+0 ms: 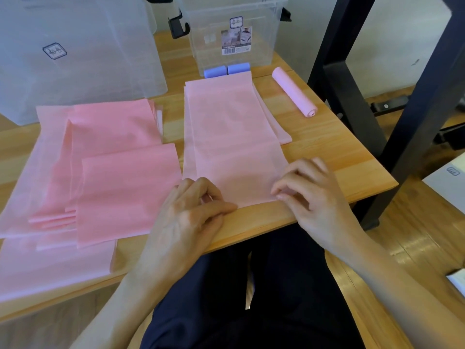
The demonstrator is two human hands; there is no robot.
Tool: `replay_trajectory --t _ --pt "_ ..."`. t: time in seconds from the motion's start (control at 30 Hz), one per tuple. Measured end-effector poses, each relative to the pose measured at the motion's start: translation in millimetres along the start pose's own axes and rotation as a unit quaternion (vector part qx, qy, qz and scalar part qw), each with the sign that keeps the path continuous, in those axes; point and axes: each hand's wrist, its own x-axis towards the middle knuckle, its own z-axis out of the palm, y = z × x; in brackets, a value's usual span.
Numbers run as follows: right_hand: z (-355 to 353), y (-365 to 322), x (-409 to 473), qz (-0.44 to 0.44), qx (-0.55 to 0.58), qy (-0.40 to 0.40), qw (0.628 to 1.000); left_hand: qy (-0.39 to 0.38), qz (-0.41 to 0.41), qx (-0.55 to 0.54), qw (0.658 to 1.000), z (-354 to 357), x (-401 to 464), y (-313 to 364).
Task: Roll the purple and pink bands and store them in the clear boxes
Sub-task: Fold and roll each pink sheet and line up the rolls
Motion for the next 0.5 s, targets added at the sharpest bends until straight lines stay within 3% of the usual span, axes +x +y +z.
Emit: replay_trajectory --t 0.07,0.13,0.5 --pt "1.6 -0.9 -0.5 -0.068 -0.057 -0.014 0.996 0.004 0.019 0.02 1.0 -0.3 -1.5 0.6" --pt "0.9 -1.0 -2.4 -0.081 -0.055 -0.039 0.994 0.003 0.028 0.036 0.999 0.4 -2.4 1.1" --pt "-0.8 -2.5 0.7 0.013 0.055 -0.072 0.996 -0.011 -0.075 -0.06 0.995 -1.4 2.9 5.5"
